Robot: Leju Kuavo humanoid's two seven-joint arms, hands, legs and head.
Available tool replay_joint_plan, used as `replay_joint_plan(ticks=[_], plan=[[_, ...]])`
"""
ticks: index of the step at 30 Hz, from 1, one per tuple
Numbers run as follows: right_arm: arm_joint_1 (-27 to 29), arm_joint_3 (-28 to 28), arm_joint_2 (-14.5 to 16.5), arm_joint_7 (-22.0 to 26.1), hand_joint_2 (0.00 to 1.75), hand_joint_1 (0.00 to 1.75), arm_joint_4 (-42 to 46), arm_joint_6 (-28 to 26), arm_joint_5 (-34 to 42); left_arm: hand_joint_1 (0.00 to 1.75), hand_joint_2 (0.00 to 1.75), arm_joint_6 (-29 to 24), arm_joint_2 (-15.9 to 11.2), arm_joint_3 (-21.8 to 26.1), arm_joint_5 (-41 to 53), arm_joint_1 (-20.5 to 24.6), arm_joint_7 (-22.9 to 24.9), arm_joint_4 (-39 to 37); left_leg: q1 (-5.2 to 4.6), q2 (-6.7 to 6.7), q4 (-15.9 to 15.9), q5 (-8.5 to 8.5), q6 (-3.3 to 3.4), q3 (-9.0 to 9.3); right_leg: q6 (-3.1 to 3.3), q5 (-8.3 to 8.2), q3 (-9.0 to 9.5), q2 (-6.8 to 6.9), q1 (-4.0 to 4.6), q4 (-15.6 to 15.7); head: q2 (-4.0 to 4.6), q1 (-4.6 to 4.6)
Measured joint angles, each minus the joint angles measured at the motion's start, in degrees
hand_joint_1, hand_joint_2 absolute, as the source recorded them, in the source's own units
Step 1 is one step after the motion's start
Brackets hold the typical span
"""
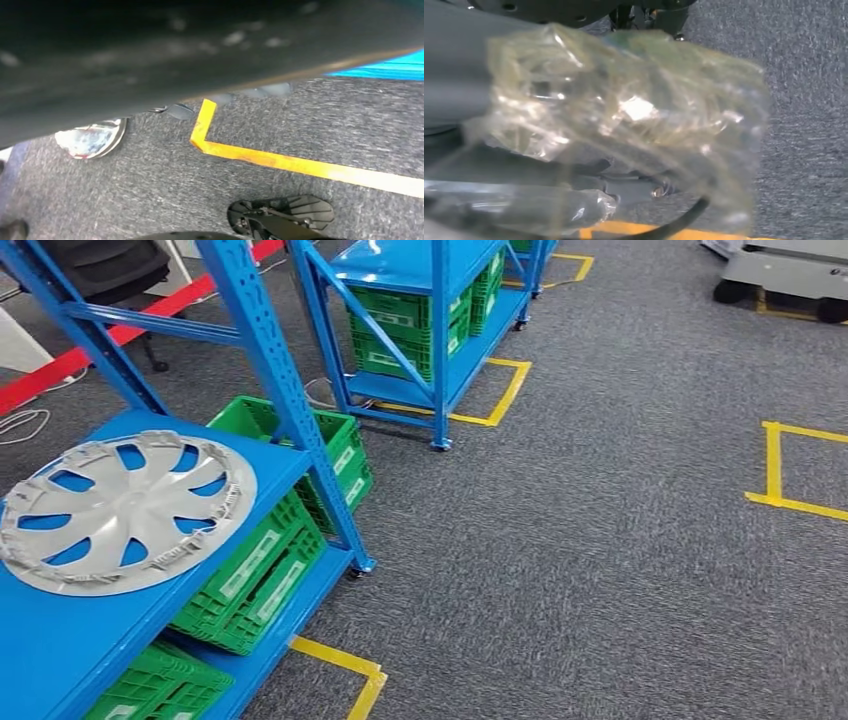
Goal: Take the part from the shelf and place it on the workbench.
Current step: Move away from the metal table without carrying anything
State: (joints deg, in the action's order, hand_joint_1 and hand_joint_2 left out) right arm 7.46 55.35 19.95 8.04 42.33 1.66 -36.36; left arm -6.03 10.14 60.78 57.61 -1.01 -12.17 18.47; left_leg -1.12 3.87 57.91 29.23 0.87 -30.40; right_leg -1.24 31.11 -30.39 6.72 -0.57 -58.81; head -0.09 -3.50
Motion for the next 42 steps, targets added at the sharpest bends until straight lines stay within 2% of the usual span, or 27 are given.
replay_joint_plan(ticks=[2,4,6,7,8,10,12,14,16,18,20,22,23,24,25,27,29,31,32,34,36,37,38,39,40,41,42], plan=[[-0.1,0.0,0.0,0.0,0.0,0.0,0.0,0.0,0.0,0.0,0.0,0.0,0.0,0.0,0.0,-0.2,0.0,0.0,0.33,-1.35,-0.6,-0.5,0.53,0.24,-0.56,1.25,-0.62,-2.07,-0.2,-1.6,-0.01,0.16],[-0.1,0.0,-0.1,0.0,0.0,0.0,0.0,0.0,0.0,0.0,0.0,0.0,0.0,0.0,0.0,-0.2,0.0,0.0,0.54,-2.69,-0.8,-0.73,0.89,0.33,-0.91,4.4,-3.55,-5.45,-0.33,-7.7,-0.01,0.45],[0.0,0.2,-0.1,0.0,0.0,0.0,0.0,0.0,0.0,0.0,0.0,0.0,0.0,0.0,0.0,0.0,0.0,0.0,0.52,-4.13,-0.8,-0.71,1.06,0.34,-1.09,6.97,-7.37,-6.49,-0.33,-15.0,0.0,0.54],[0.0,0.3,-0.1,0.0,0.0,0.0,-0.1,0.0,0.0,0.0,0.0,0.0,0.0,0.0,0.0,0.0,0.0,0.0,0.5,-4.71,-0.8,-0.69,1.1,0.39,-1.13,7.27,-8.57,-6.59,-0.32,-17.0,0.0,0.53],[0.0,0.3,-0.1,0.0,0.0,0.0,-0.1,0.0,0.0,0.0,0.0,0.0,0.0,0.0,0.0,-0.1,0.0,0.0,0.5,-5.32,-0.8,-0.65,1.1,0.5,-1.14,6.51,-8.9,-6.62,-0.31,-17.0,0.0,0.53],[0.0,0.3,-0.1,0.0,0.0,0.0,-0.1,0.0,0.0,0.0,0.0,0.0,0.1,0.0,0.0,-0.1,0.0,0.0,0.56,-6.64,-0.8,-0.47,0.92,0.88,-1.1,2.71,-6.99,-6.96,-0.39,-12.0,0.0,0.53],[0.0,0.4,-0.1,0.1,0.0,0.0,-0.1,0.0,-0.1,0.0,0.0,0.0,0.1,0.1,0.1,0.0,0.0,0.0,0.59,-8.1,-0.6,-0.1,0.45,1.14,-1.0,-0.93,-3.58,-9.11,-0.7,-4.2,0.0,0.56],[-0.1,0.5,-0.1,0.2,0.0,0.0,-0.1,0.1,-0.2,0.0,0.0,0.0,0.1,0.1,0.3,0.1,0.0,-0.1,0.66,-9.26,-0.4,0.07,-0.21,0.86,-0.6,-1.54,-1.59,-10.89,-0.82,-0.5,0.0,0.56],[-0.2,0.6,-0.1,0.3,0.0,0.0,-0.2,0.2,-0.5,0.0,0.0,0.0,0.0,0.3,0.4,0.0,0.0,-0.1,0.86,-10.21,-0.4,0.03,-0.86,0.52,0.02,-1.32,-1.17,-10.34,-0.69,-0.1,0.0,0.55],[-0.3,0.8,-0.1,0.4,0.0,0.0,-0.2,0.4,-0.9,0.0,0.0,-0.1,0.0,0.5,0.5,0.0,0.0,-0.1,0.89,-8.65,1.0,0.99,-1.49,-0.11,0.69,-1.36,-0.86,-9.11,-0.78,0.3,0.0,0.29],[-0.3,1.0,0.0,0.4,0.0,0.0,-0.2,0.5,-1.4,0.0,0.0,-0.1,0.0,0.7,0.6,0.2,0.0,-0.2,0.92,-5.74,6.5,3.94,-2.07,-2.86,1.3,-1.2,-0.52,-7.49,-0.78,0.5,0.0,-0.12],[-0.3,1.3,0.0,0.5,0.0,0.0,-0.2,0.5,-1.8,0.0,0.0,-0.1,0.1,0.9,0.6,0.3,0.0,-0.2,1.19,-4.65,13.8,6.68,-2.47,-6.87,1.59,-0.88,-0.36,-5.79,-0.63,0.6,0.0,-0.26],[-0.3,1.5,0.0,0.5,0.0,0.0,-0.2,0.6,-2.0,0.0,0.0,-0.1,0.1,1.0,0.6,0.3,0.0,-0.3,1.31,-4.49,15.8,6.76,-2.59,-8.05,1.62,-0.71,-0.23,-5.04,-0.58,0.6,0.0,-0.26],[-0.4,1.6,0.0,0.6,0.0,0.0,-0.2,0.6,-2.2,0.0,0.0,-0.1,0.1,1.1,0.6,0.1,0.0,-0.3,1.39,-4.37,15.6,5.68,-2.63,-8.18,1.6,-0.54,-0.03,-4.37,-0.56,0.6,0.0,-0.26],[-0.4,1.7,0.0,0.6,0.0,0.0,-0.2,0.6,-2.4,0.0,0.0,-0.1,0.1,1.2,0.6,0.1,0.0,-0.3,1.42,-4.07,13.1,3.61,-2.56,-7.15,1.54,-0.34,0.26,-3.76,-0.55,0.6,0.0,-0.28],[-0.5,1.9,0.0,0.8,0.0,0.0,-0.2,0.8,-2.8,0.0,0.0,-0.1,0.0,1.3,0.6,0.0,0.0,-0.3,1.11,-1.93,5.5,-0.46,-2.06,-3.63,1.18,0.17,0.8,-2.6,-0.42,0.5,0.0,-0.29],[-0.5,2.2,0.0,1.1,0.0,0.0,-0.2,1.1,-3.4,0.0,0.0,0.0,0.0,1.5,0.6,0.3,0.0,-0.3,0.6,-0.05,0.9,-1.57,-1.32,-1.53,0.54,0.72,1.01,-1.47,-0.19,0.5,0.0,-0.23],[-0.8,2.5,0.0,1.3,0.0,0.0,-0.2,1.3,-3.9,0.0,0.0,0.0,0.0,1.7,0.7,0.4,0.0,-0.4,0.38,-0.64,0.3,-1.2,-0.67,-1.37,-0.05,1.05,1.55,-0.26,-0.11,0.8,0.0,-0.14],[-1.0,2.6,0.0,1.4,0.0,0.0,-0.3,1.4,-4.1,0.0,0.0,0.0,0.0,1.8,0.7,0.2,0.0,-0.4,0.5,-1.21,0.0,-1.33,-0.36,-1.24,-0.33,1.29,1.86,-0.46,-0.17,0.7,0.0,-0.07],[-1.2,2.9,-0.1,1.5,0.0,0.0,-0.3,1.5,-4.3,0.0,0.0,0.0,0.0,2.0,0.7,0.1,0.0,-0.4,0.85,-2.36,-0.5,-1.71,0.3,-0.93,-0.75,3.11,1.19,-2.95,-0.3,-1.7,0.0,0.19],[-1.2,3.2,-0.1,1.6,0.0,0.0,-0.4,1.5,-4.6,0.0,0.0,0.1,0.0,2.3,0.8,0.3,0.0,-0.5,1.03,-3.58,-0.6,-1.82,0.66,-0.86,-0.92,6.67,-2.55,-5.87,-0.43,-8.8,0.0,0.49],[-1.2,3.5,-0.1,1.6,0.0,0.0,-0.5,1.5,-4.8,0.0,0.0,0.1,0.0,2.3,0.9,0.4,0.0,-0.5,1.03,-4.31,-0.6,-1.78,0.74,-0.85,-0.99,8.0,-4.77,-6.37,-0.44,-12.7,0.0,0.51],[-1.2,3.7,-0.1,1.6,0.0,0.0,-0.5,1.6,-5.0,0.0,0.0,0.1,0.1,2.4,1.0,0.4,0.0,-0.5,1.02,-5.04,-0.6,-1.71,0.78,-0.77,-1.05,8.34,-6.45,-6.56,-0.44,-15.2,0.0,0.53],[-1.2,3.9,-0.1,1.7,0.0,0.0,-0.6,1.7,-5.3,0.0,0.0,0.1,0.1,2.5,1.1,0.4,0.0,-0.5,1.03,-5.82,-0.6,-1.61,0.76,-0.61,-1.09,7.4,-7.18,-6.63,-0.46,-15.6,0.0,0.55],[-1.2,4.0,-0.1,1.8,0.0,0.0,-0.6,1.7,-5.5,0.0,0.0,0.2,0.1,2.5,1.1,0.4,0.1,-0.6,1.08,-6.62,-0.6,-1.48,0.67,-0.38,-1.11,5.38,-6.77,-6.77,-0.52,-13.6,0.0,0.54],[-1.2,4.1,-0.1,1.9,0.0,0.0,-0.6,1.8,-5.7,0.0,0.0,0.2,0.1,2.6,1.1,0.4,0.1,-0.6,1.15,-7.4,-0.6,-1.31,0.48,-0.12,-1.13,2.81,-5.48,-7.28,-0.63,-10.0,0.0,0.55],[-1.2,4.2,-0.1,2.0,0.0,0.0,-0.6,1.9,-5.9,0.0,0.0,0.2,0.1,2.6,1.2,0.4,0.1,-0.6,1.15,-8.14,-0.4,-1.09,0.2,0.03,-1.17,0.73,-3.97,-8.71,-0.84,-6.1,0.0,0.61]])
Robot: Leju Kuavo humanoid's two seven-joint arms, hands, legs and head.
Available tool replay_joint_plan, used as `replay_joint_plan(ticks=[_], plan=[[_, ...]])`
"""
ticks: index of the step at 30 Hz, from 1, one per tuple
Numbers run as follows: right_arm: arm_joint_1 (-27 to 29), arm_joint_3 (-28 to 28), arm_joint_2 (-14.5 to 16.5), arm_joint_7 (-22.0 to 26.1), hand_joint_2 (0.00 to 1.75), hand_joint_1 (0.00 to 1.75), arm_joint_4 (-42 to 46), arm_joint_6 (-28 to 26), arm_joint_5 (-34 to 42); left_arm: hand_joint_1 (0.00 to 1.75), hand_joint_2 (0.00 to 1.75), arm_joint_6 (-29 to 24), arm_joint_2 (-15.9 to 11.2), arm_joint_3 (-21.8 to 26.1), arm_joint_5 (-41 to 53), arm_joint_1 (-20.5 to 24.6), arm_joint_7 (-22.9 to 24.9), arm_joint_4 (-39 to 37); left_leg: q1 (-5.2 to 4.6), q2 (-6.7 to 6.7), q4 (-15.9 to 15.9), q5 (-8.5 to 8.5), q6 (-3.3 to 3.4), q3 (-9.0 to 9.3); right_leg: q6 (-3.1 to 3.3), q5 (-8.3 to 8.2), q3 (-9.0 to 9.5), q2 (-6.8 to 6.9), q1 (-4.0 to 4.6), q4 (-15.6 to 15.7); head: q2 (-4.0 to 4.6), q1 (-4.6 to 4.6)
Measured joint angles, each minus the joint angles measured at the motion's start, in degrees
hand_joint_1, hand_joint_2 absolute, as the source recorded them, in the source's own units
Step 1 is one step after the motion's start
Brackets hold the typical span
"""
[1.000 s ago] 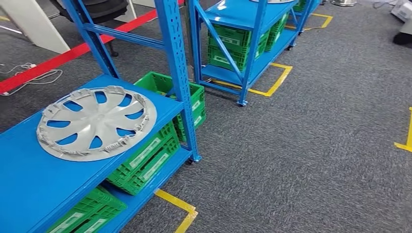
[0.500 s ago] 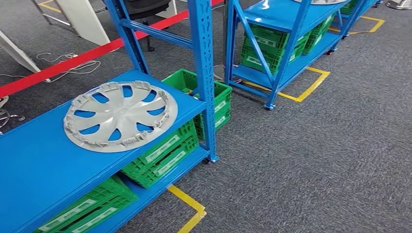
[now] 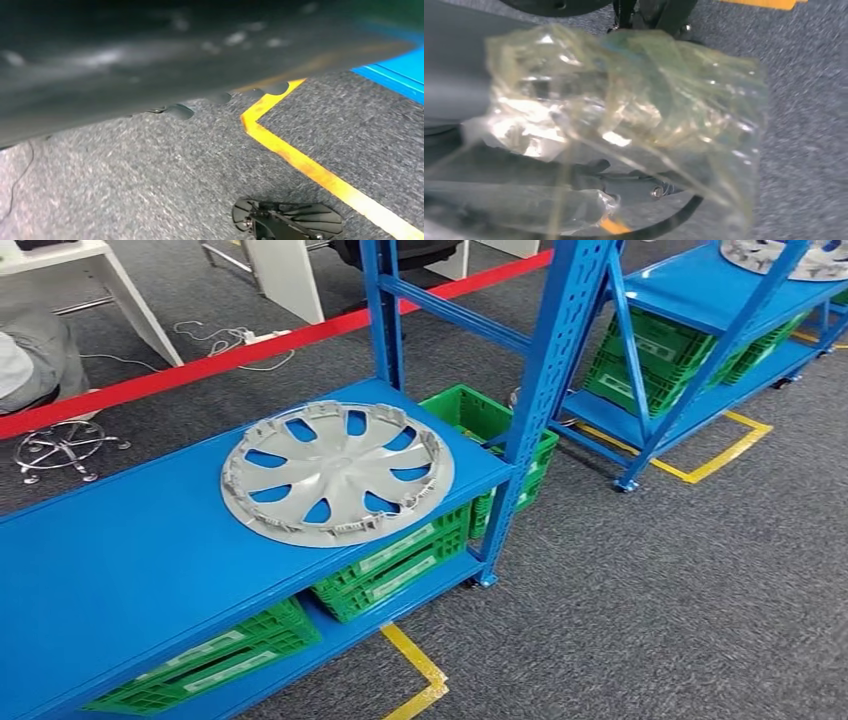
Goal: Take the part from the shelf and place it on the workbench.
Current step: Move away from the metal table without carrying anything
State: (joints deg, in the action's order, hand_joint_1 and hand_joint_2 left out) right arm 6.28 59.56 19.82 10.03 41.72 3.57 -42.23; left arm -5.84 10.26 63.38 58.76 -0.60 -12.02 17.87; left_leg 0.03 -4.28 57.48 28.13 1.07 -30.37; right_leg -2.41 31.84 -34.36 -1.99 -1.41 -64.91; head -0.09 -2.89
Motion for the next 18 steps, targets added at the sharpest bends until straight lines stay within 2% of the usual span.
replay_joint_plan(ticks=[1,2,3,5,6,7,9,10,11,12,13,14,15,16,18], plan=[[0.0,0.1,0.0,0.1,0.0,0.0,0.0,0.1,-0.2,0.0,0.0,0.0,0.0,0.0,0.0,0.1,0.0,0.0,-0.02,-0.72,0.2,0.23,-0.33,0.02,0.03,-1.33,1.36,-1.32,-0.2,3.1,-0.01,0.03],[-0.1,0.3,0.0,0.1,0.0,0.0,-0.1,0.2,-0.4,0.0,0.0,0.0,0.0,0.1,0.0,0.1,0.0,0.0,0.0,-1.36,0.4,0.36,-0.68,-0.13,0.17,-1.89,2.22,-2.35,-0.3,5.0,-0.01,0.1],[-0.1,0.4,0.0,0.2,0.0,0.0,-0.2,0.3,-0.5,0.0,0.0,0.0,0.0,0.1,0.0,0.1,0.0,0.0,0.05,-1.99,0.5,0.38,-1.04,-0.35,0.41,-1.84,2.58,-2.87,-0.29,5.6,-0.01,0.13],[-0.2,0.5,0.1,0.3,0.0,0.0,-0.2,0.5,-0.9,0.0,0.0,0.0,-0.1,0.2,0.0,0.0,0.0,0.0,0.29,-2.81,0.5,0.36,-1.61,-0.62,1.13,-1.94,2.86,-1.6,-0.2,5.8,0.0,0.14],[-0.3,0.6,0.1,0.4,0.0,0.0,-0.3,0.6,-1.1,0.0,0.0,0.0,-0.1,0.3,0.0,0.0,0.0,0.0,0.29,-2.09,1.0,0.75,-1.89,-0.85,1.51,-1.98,3.0,-0.92,-0.23,6.0,0.0,-0.05],[-0.3,0.6,0.1,0.6,0.0,0.0,-0.3,0.6,-1.4,0.0,0.0,0.0,-0.1,0.4,0.1,0.0,0.1,0.0,0.25,-0.74,2.6,1.74,-2.15,-1.56,1.85,-1.97,3.16,-0.11,-0.28,6.1,0.0,-0.26],[-0.3,0.8,0.2,0.8,0.0,0.0,-0.3,0.8,-2.0,0.0,0.0,0.0,-0.1,0.5,0.2,0.2,0.1,0.0,0.23,2.52,9.0,5.07,-2.63,-4.73,2.39,-1.74,3.38,1.67,-0.16,6.2,0.0,-0.7],[-0.2,0.9,0.2,0.9,0.0,0.0,-0.4,0.8,-2.2,0.0,0.0,0.0,0.0,0.6,0.2,0.3,0.1,-0.1,0.31,3.3,12.9,6.64,-2.79,-6.73,2.53,-1.6,3.43,2.59,-0.06,6.2,0.0,-0.73],[-0.3,1.0,0.2,1.0,0.0,0.0,-0.4,0.8,-2.4,0.0,0.0,0.0,0.0,0.6,0.3,0.2,0.1,-0.1,0.37,3.63,15.7,7.39,-2.88,-8.24,2.61,-1.45,3.51,3.46,0.02,6.2,0.0,-0.73],[-0.3,1.1,0.2,1.1,0.0,0.0,-0.4,0.8,-2.5,0.0,0.0,0.0,0.0,0.6,0.3,0.2,0.1,-0.1,0.41,3.79,16.6,7.02,-2.88,-8.83,2.64,-1.3,3.64,4.24,0.08,6.2,0.0,-0.73],[-0.3,1.2,0.2,1.1,0.0,0.0,-0.5,0.8,-2.6,0.0,0.0,0.0,0.0,0.6,0.3,0.0,0.1,-0.1,0.4,3.95,15.4,5.55,-2.78,-8.33,2.61,-1.13,3.85,4.95,0.12,6.2,0.0,-0.74],[-0.4,1.3,0.2,1.2,0.0,0.0,-0.5,0.8,-2.7,0.0,0.0,0.0,0.0,0.7,0.4,-0.1,0.1,-0.1,0.34,4.38,12.3,3.37,-2.55,-6.87,2.54,-0.94,4.14,5.62,0.16,6.2,0.0,-0.74],[-0.5,1.3,0.2,1.3,0.0,0.0,-0.5,0.8,-2.8,0.0,0.0,0.0,0.0,0.7,0.5,-0.1,0.1,-0.1,0.14,5.68,8.4,1.33,-2.19,-4.99,2.42,-0.73,4.33,6.23,0.2,6.3,0.0,-0.74],[-0.5,1.4,0.2,1.4,0.0,0.0,-0.5,0.7,-3.1,0.0,0.0,0.0,0.0,0.8,0.6,0.0,0.1,-0.1,-0.24,7.23,4.8,0.08,-1.77,-3.27,2.16,-0.45,4.55,6.82,0.34,6.2,0.0,-0.77],[-0.7,1.6,0.2,1.5,0.0,0.0,-0.7,0.7,-3.5,0.0,0.0,0.1,-0.1,1.0,0.8,0.3,0.1,-0.1,-0.87,9.35,1.3,-0.38,-1.06,-1.71,1.58,0.0,4.76,8.05,0.6,6.3,-0.01,-0.77]])
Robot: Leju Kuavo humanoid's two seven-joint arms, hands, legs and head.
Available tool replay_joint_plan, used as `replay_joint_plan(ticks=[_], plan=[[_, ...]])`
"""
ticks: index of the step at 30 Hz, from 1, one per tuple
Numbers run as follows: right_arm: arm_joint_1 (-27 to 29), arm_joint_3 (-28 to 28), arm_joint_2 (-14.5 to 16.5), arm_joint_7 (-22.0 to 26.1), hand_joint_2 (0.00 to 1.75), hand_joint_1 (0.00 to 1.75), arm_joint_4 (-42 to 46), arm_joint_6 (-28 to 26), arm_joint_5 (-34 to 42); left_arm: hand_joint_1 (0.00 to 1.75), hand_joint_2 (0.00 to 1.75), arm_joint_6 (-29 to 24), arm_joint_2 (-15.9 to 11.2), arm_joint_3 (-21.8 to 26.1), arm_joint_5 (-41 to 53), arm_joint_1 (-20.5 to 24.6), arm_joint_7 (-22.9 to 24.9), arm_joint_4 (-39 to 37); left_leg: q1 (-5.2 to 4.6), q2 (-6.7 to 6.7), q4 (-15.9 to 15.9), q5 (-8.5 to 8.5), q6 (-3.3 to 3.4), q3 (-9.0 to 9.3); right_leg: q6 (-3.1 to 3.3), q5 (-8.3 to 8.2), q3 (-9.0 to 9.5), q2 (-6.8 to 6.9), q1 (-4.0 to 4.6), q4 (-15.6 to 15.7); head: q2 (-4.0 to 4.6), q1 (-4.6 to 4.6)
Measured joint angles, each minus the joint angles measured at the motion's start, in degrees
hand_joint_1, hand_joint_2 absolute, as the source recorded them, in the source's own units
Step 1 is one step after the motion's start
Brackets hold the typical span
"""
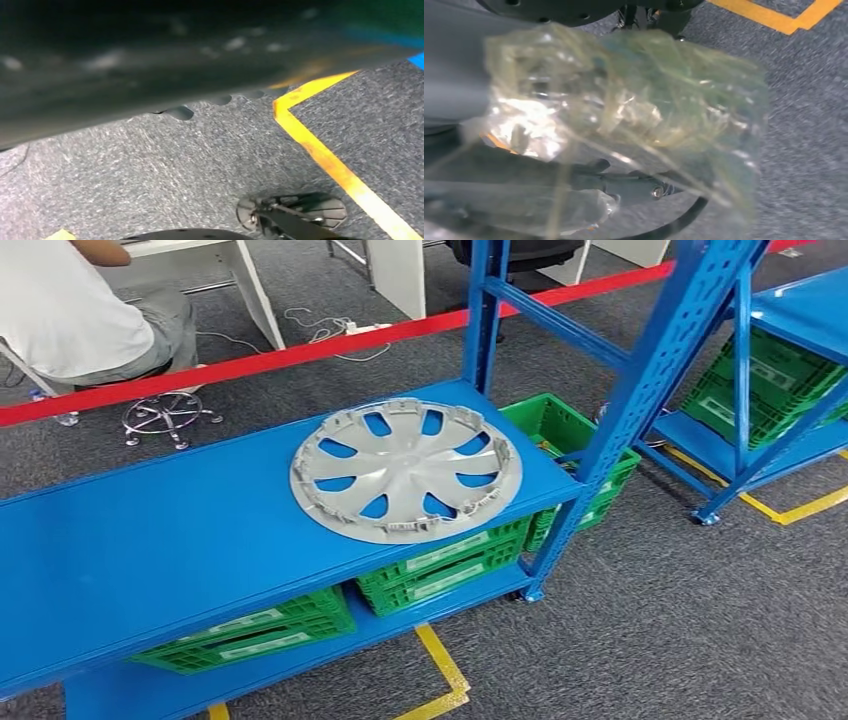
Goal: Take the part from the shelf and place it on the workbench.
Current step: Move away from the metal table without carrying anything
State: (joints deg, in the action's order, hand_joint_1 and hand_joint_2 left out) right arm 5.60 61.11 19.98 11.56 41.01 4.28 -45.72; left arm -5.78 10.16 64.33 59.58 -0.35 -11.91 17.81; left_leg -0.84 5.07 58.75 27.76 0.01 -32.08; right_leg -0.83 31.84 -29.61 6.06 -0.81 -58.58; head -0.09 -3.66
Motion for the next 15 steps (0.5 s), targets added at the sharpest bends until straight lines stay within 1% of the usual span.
replay_joint_plan(ticks=[1,2,3,4,5,6,7,8,9,10,11,12,13,14,15], plan=[[-0.1,0.1,0.0,0.1,0.0,0.0,-0.1,0.0,-0.2,0.0,0.0,0.0,0.0,0.1,0.1,0.0,0.0,0.0,-0.19,-0.24,-0.3,0.22,0.25,0.02,-0.3,0.14,0.37,0.68,0.11,0.1,0.0,0.02],[-0.3,0.2,0.0,0.1,0.0,0.0,-0.2,0.0,-0.3,0.0,0.0,0.0,0.0,0.2,0.2,0.0,0.0,0.0,-0.1,-0.96,-0.4,0.09,0.54,0.06,-0.55,0.22,0.72,1.3,0.13,0.3,0.0,0.05],[-0.4,0.3,0.0,0.2,0.0,0.0,-0.2,0.0,-0.4,0.0,0.0,0.1,0.0,0.3,0.2,-0.1,0.0,0.0,0.04,-1.65,-0.7,-0.08,0.86,0.18,-0.82,0.55,0.93,0.92,0.09,0.2,0.01,0.18],[-0.5,0.4,-0.1,0.2,0.0,0.0,-0.3,0.0,-0.5,0.0,0.0,0.1,0.0,0.3,0.3,-0.2,0.0,0.0,0.24,-2.34,-0.9,-0.27,1.2,0.31,-1.03,1.37,0.64,-0.34,0.04,-0.8,0.0,0.31],[-0.6,0.5,-0.1,0.3,0.0,0.0,-0.3,0.0,-0.7,0.0,0.0,0.1,0.0,0.4,0.3,-0.2,0.0,0.0,0.45,-3.07,-1.2,-0.45,1.5,0.45,-1.21,2.71,-0.42,-2.08,-0.03,-3.1,0.0,0.45],[-0.6,0.6,-0.1,0.4,0.0,0.0,-0.4,0.0,-0.8,0.0,0.0,0.1,0.0,0.4,0.4,-0.1,0.0,0.0,0.55,-3.8,-1.2,-0.48,1.69,0.44,-1.3,4.45,-2.21,-4.04,-0.13,-6.6,0.0,0.61],[-0.5,0.8,-0.1,0.4,0.0,0.0,-0.5,0.0,-0.9,0.0,0.0,0.1,0.1,0.4,0.4,0.0,0.0,0.0,0.57,-4.62,-1.2,-0.44,1.83,0.44,-1.35,6.11,-4.36,-5.21,-0.17,-10.7,0.0,0.69],[-0.5,1.0,-0.2,0.5,0.0,0.0,-0.6,-0.1,-1.1,0.0,0.0,0.1,0.1,0.5,0.4,0.0,0.0,0.0,0.54,-5.47,-1.2,-0.4,1.89,0.48,-1.38,7.08,-6.32,-5.7,-0.18,-14.1,0.01,0.71],[-0.5,1.2,-0.2,0.5,0.0,0.0,-0.7,-0.1,-1.2,0.0,0.0,0.1,0.1,0.5,0.5,0.0,0.0,0.0,0.51,-6.33,-1.2,-0.34,1.92,0.58,-1.37,6.96,-7.62,-5.9,-0.16,-15.8,0.01,0.72],[-0.5,1.3,-0.2,0.6,0.0,0.0,-0.8,-0.1,-1.3,0.0,0.0,0.2,0.1,0.6,0.5,0.0,0.0,0.0,0.49,-7.23,-1.2,-0.27,1.88,0.75,-1.32,5.59,-7.85,-6.02,-0.16,-15.3,0.01,0.74],[-0.5,1.4,-0.2,0.6,0.0,0.0,-0.8,-0.1,-1.5,0.0,0.0,0.2,0.1,0.6,0.5,0.0,0.0,0.0,0.49,-8.11,-1.2,-0.17,1.78,0.98,-1.21,3.25,-6.99,-6.27,-0.18,-12.5,0.01,0.73],[-0.6,1.4,-0.2,0.7,0.0,0.0,-0.8,-0.1,-1.6,0.0,0.0,0.2,0.1,0.6,0.6,0.0,0.0,0.0,0.52,-8.94,-1.2,-0.02,1.61,1.18,-1.08,0.74,-5.49,-7.18,-0.25,-8.5,0.01,0.76],[-0.6,1.5,-0.2,0.8,0.0,0.0,-0.9,-0.1,-1.8,0.0,0.0,0.2,0.1,0.6,0.6,0.0,0.0,0.0,0.47,-9.7,-1.1,0.16,1.37,1.3,-0.92,-1.01,-3.94,-8.41,-0.36,-4.7,0.01,0.78],[-0.7,1.6,-0.2,0.8,0.0,0.0,-1.0,-0.1,-2.0,0.0,0.0,0.2,0.1,0.6,0.6,0.1,0.0,0.0,0.47,-10.39,-1.0,0.27,1.07,1.28,-0.76,-1.97,-2.63,-9.47,-0.44,-2.0,0.0,0.78],[-0.7,1.7,-0.2,0.9,0.0,0.0,-1.1,-0.1,-2.1,0.0,0.0,0.2,0.1,0.6,0.6,0.1,0.0,0.0,0.53,-10.99,-0.9,0.32,0.74,1.13,-0.57,-2.1,-1.92,-10.22,-0.43,-0.6,0.0,0.8]])
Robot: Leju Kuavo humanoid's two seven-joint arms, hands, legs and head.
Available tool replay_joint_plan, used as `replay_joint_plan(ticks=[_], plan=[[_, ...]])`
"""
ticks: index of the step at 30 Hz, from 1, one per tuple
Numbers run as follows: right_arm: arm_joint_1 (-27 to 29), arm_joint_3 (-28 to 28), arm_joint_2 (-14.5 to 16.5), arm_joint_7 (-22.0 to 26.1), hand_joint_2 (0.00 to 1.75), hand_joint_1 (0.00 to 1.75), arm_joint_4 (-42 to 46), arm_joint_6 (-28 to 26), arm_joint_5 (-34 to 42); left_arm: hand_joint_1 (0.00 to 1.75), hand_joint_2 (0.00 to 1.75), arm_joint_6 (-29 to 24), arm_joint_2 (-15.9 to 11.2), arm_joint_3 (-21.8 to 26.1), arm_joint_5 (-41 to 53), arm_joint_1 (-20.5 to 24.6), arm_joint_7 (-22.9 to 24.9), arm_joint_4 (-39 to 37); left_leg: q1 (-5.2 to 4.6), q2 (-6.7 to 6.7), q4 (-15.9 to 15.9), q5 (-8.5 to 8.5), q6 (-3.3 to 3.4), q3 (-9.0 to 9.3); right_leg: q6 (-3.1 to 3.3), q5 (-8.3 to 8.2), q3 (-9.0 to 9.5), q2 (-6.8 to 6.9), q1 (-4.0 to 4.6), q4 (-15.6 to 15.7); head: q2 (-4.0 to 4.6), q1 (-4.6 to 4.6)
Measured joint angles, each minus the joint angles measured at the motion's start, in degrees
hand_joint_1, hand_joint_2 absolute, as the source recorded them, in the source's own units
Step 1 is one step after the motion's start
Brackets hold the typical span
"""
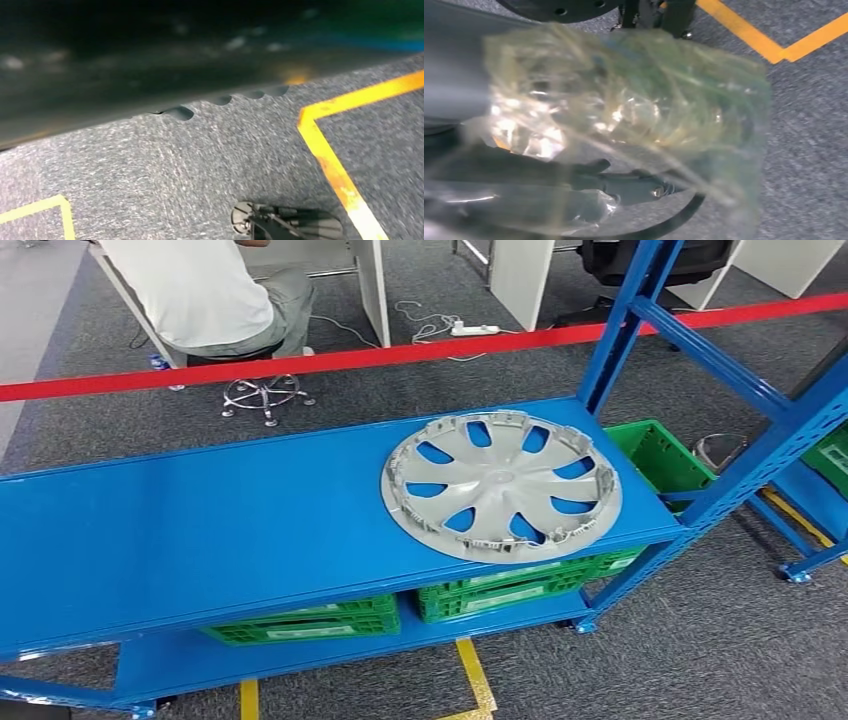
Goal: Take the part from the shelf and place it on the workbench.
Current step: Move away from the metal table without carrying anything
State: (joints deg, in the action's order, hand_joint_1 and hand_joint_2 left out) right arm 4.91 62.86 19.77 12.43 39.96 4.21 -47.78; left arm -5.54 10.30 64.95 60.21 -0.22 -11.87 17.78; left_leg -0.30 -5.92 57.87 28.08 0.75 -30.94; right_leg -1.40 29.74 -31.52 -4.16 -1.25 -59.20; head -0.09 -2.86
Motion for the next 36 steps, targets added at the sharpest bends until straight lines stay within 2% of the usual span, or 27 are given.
replay_joint_plan(ticks=[2,3,5,7,8,9,10,11,12,13,14,15,16,17,18,19,20,22,24,26,29,30,32,33,34,36], plan=[[-0.1,0.2,0.0,0.0,0.0,0.0,-0.1,0.0,-0.2,0.0,0.0,0.0,0.0,0.1,0.0,-0.1,0.0,0.0,0.25,-1.17,0.0,-0.05,-0.69,-0.3,0.5,0.22,0.5,0.55,0.14,0.4,0.0,-0.02],[-0.2,0.2,0.1,0.1,0.0,0.0,-0.1,0.0,-0.2,0.0,0.0,0.0,-0.1,0.1,0.0,-0.2,0.0,0.0,0.32,-1.09,0.2,0.12,-1.02,-0.42,0.81,0.17,0.6,1.17,0.13,0.5,0.01,-0.03],[-0.3,0.3,0.2,0.1,0.0,0.0,-0.1,0.0,-0.3,0.0,0.0,0.0,-0.1,0.2,0.0,-0.2,0.0,-0.1,0.28,1.16,2.9,1.9,-1.68,-1.66,1.48,0.16,0.9,2.57,-0.04,0.9,0.01,-0.48],[-0.3,0.4,0.2,0.1,0.0,0.0,-0.2,0.0,-0.4,0.0,0.0,0.0,-0.1,0.2,0.1,0.0,0.0,-0.1,0.37,4.26,9.9,5.33,-2.24,-5.13,1.92,0.43,1.14,4.23,0.05,0.9,0.01,-0.9],[-0.3,0.5,0.2,0.1,0.0,0.0,-0.2,0.0,-0.4,0.0,0.0,0.0,-0.1,0.2,0.1,0.1,0.0,-0.1,0.49,4.97,13.5,6.61,-2.45,-7.03,2.01,0.6,1.26,5.13,0.11,0.9,0.01,-0.92],[-0.3,0.5,0.2,0.1,0.0,0.0,-0.2,0.0,-0.4,0.0,0.0,0.0,-0.1,0.3,0.1,0.0,0.0,-0.1,0.59,5.3,15.8,6.93,-2.56,-8.27,2.05,0.78,1.43,5.96,0.16,0.9,0.01,-0.91],[-0.3,0.5,0.2,0.1,0.0,0.0,-0.2,0.0,-0.4,0.0,0.0,0.0,-0.1,0.3,0.2,0.0,0.0,-0.1,0.64,5.48,16.0,6.1,-2.57,-8.53,2.03,0.98,1.66,6.69,0.18,0.9,0.01,-0.93],[-0.3,0.5,0.2,0.1,0.0,0.0,-0.2,0.0,-0.4,0.0,0.0,0.0,-0.1,0.3,0.2,-0.1,0.0,-0.1,0.66,5.7,14.1,4.29,-2.46,-7.71,1.99,1.19,1.96,7.36,0.2,0.9,0.01,-0.93],[-0.4,0.6,0.2,0.1,0.0,0.0,-0.2,0.0,-0.5,0.0,0.0,0.0,-0.1,0.3,0.2,-0.2,0.0,-0.1,0.56,6.46,10.5,1.95,-2.16,-6.0,1.91,1.44,2.3,7.98,0.23,0.9,0.01,-0.95],[-0.4,0.6,0.2,0.1,0.0,0.0,-0.3,0.0,-0.5,0.0,0.0,0.0,-0.1,0.3,0.2,-0.2,0.0,-0.1,0.23,8.05,6.6,0.24,-1.71,-4.16,1.74,1.74,2.53,8.57,0.32,1.0,0.01,-0.92],[-0.5,0.6,0.2,0.1,0.0,0.0,-0.3,0.0,-0.6,0.0,0.0,0.0,-0.1,0.4,0.2,-0.1,0.0,-0.1,-0.13,9.51,3.4,-0.79,-1.22,-2.62,1.49,2.06,2.67,9.13,0.45,0.9,0.01,-0.96],[-0.5,0.6,0.2,0.1,0.0,0.0,-0.4,0.0,-0.6,0.0,0.0,0.0,-0.2,0.4,0.2,0.0,0.0,-0.1,-0.49,10.7,1.4,-1.13,-0.79,-1.72,1.2,2.34,2.76,9.79,0.57,1.0,0.01,-0.94],[-0.6,0.6,0.2,0.1,0.0,0.0,-0.4,0.0,-0.7,0.0,0.0,0.0,-0.2,0.4,0.2,0.1,0.0,-0.1,-0.79,11.12,0.7,-0.84,-0.48,-1.49,0.9,2.56,2.89,10.49,0.66,1.1,0.01,-0.94],[-0.7,0.6,0.2,0.1,0.0,0.0,-0.4,0.0,-0.7,0.0,0.0,0.0,-0.2,0.4,0.2,0.1,0.0,-0.1,-0.84,10.48,0.4,-0.82,-0.22,-1.51,0.63,2.67,3.35,11.25,0.73,1.2,0.01,-0.97],[-0.8,0.6,0.2,0.1,0.0,0.0,-0.5,0.0,-0.7,0.0,0.0,0.0,-0.1,0.4,0.2,0.0,0.0,-0.2,-0.69,9.74,0.2,-0.99,0.03,-1.41,0.35,2.87,3.73,11.31,0.7,1.3,0.01,-0.92],[-0.8,0.7,0.2,0.2,0.0,0.0,-0.5,0.0,-0.8,0.0,0.0,0.0,-0.1,0.5,0.2,-0.1,0.0,-0.2,-0.48,9.03,-0.2,-1.18,0.35,-1.25,0.11,3.38,3.88,10.24,0.62,0.9,0.01,-0.86],[-0.9,0.7,0.1,0.2,0.0,0.0,-0.6,0.0,-0.8,0.0,0.0,0.0,-0.1,0.5,0.2,-0.1,0.0,-0.2,-0.23,8.38,-0.5,-1.39,0.67,-1.08,-0.12,4.38,3.4,8.6,0.53,-0.6,0.0,-0.74],[-0.8,1.0,0.1,0.2,0.0,0.0,-0.6,0.0,-1.0,0.0,0.0,-0.1,-0.1,0.7,0.2,0.0,0.1,-0.2,0.05,7.19,-0.7,-1.53,1.09,-0.96,-0.42,7.54,0.06,5.12,0.35,-7.1,0.0,-0.43],[-0.7,1.1,0.1,0.2,0.0,0.0,-0.7,-0.1,-1.1,0.0,0.0,-0.2,0.0,0.8,0.3,0.2,0.1,-0.2,0.07,6.39,-0.7,-1.47,1.24,-0.98,-0.59,9.81,-3.32,4.31,0.33,-13.1,0.01,-0.29],[-0.7,1.2,0.1,0.2,0.0,0.0,-0.7,-0.1,-1.1,0.0,0.0,-0.3,0.0,0.8,0.4,0.2,0.2,-0.2,0.07,6.2,-0.7,-1.44,1.27,-0.97,-0.64,10.24,-4.29,4.24,0.33,-14.6,0.01,-0.27],[-0.7,1.2,0.0,0.2,0.0,0.0,-0.8,-0.1,-1.1,0.0,1.31,-0.3,0.0,0.8,0.4,0.2,0.2,-0.2,0.07,6.04,-0.7,-1.41,1.28,-0.93,-0.67,10.17,-4.89,4.24,0.33,-15.4,0.01,-0.28],[-0.8,1.3,0.0,0.1,0.44,0.0,-0.9,-0.1,-1.3,0.0,1.75,-0.4,0.0,0.8,0.5,0.1,0.3,-0.2,0.11,5.69,-0.7,-1.22,1.13,-0.64,-0.71,7.98,-4.65,4.25,0.29,-13.4,0.01,-0.29],[-1.2,1.9,-0.1,-0.8,1.31,0.0,-1.7,-0.2,-1.4,0.0,1.75,-0.2,-0.1,0.9,0.4,0.2,0.6,-0.3,0.01,4.86,-0.3,-0.45,0.23,-0.07,-0.31,2.49,-2.57,3.98,0.13,-5.8,0.01,-0.28],[-1.4,2.1,-0.2,-1.3,1.75,0.0,-2.2,-0.2,-1.2,0.0,1.75,0.0,-0.2,0.8,0.1,0.2,0.7,-0.3,-0.04,4.56,-0.1,-0.12,0.11,0.16,-0.09,-0.16,-1.13,3.83,0.05,-1.6,0.01,-0.28],[-1.5,2.1,-0.3,-1.8,1.75,0.0,-2.6,-0.2,-0.8,0.0,1.75,0.2,-0.4,0.6,-0.5,0.2,0.8,-0.4,-0.15,4.48,0.0,0.06,0.25,0.17,0.16,-0.72,-0.4,3.68,0.02,0.2,0.01,-0.31],[-1.4,1.1,-0.6,-2.4,1.75,0.0,-3.2,-0.2,0.4,0.0,1.75,0.6,-0.7,-0.7,-2.1,0.1,1.2,-0.4,-0.18,4.49,0.0,-0.04,1.26,0.22,0.21,-0.73,-0.39,3.65,0.08,0.2,0.01,-0.38]])
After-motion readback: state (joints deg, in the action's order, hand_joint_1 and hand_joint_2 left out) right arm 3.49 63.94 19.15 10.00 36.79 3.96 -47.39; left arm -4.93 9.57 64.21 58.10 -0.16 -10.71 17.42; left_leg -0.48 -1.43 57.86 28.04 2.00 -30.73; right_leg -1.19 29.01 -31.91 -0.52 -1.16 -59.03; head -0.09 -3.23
